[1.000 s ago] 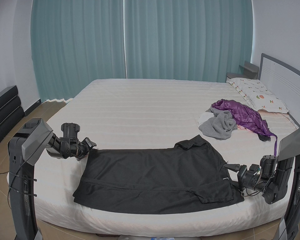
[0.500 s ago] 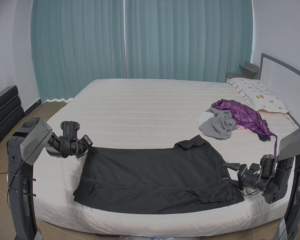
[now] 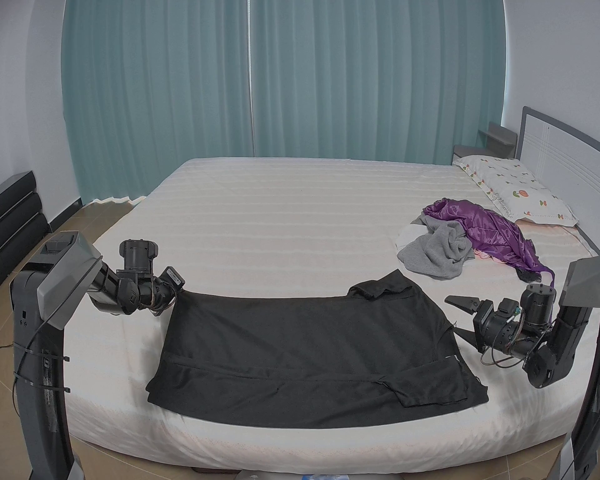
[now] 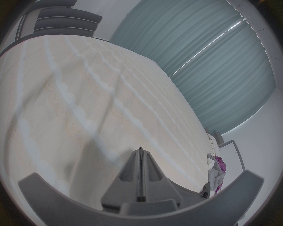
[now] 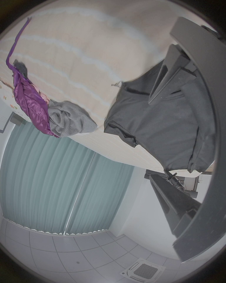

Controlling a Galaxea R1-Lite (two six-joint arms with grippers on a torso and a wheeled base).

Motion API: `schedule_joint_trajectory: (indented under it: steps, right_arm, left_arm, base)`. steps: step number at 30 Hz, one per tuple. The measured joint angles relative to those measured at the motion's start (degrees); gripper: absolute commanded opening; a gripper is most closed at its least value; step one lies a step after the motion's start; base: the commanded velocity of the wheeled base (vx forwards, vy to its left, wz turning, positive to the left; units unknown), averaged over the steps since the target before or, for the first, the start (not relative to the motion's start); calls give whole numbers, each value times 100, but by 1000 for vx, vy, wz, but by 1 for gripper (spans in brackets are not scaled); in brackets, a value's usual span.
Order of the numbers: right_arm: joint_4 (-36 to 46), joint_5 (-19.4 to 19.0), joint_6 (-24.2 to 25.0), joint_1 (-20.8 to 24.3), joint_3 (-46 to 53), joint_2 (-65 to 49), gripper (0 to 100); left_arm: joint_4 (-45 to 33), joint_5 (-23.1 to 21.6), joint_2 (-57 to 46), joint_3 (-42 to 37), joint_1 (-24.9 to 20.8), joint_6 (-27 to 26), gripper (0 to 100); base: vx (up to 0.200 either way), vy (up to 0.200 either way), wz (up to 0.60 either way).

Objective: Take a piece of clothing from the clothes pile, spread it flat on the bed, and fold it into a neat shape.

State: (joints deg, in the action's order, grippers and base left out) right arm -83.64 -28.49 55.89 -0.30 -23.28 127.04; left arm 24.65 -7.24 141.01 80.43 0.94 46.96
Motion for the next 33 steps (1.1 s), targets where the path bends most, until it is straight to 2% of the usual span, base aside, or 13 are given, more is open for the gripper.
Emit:
schedule_joint_trajectory:
  steps: [8, 16, 19, 25, 33]
  right_arm:
    - [1538, 406, -157, 313, -1549, 88, 100]
    - [3189, 1527, -1002, 645, -3683, 647, 100]
    - [3774, 1804, -1347, 705, -4437, 986, 100]
    - [4642, 2086, -1719, 744, -5602, 1670, 100]
    - [5252, 2176, -1786, 738, -6632, 2221, 100]
  left_arm:
    - [-2, -211, -13, -52, 5, 222, 0]
    - [-5, -307, -16, -106, 18, 305, 0]
    - [-5, -324, -16, -117, 22, 318, 0]
    - [0, -349, -7, -135, 38, 334, 0]
    - [0, -357, 1, -141, 43, 340, 0]
  base:
    - [0, 0, 0]
    - [0, 0, 0]
    - [0, 0, 0]
    - [0, 0, 0]
    - [0, 0, 0]
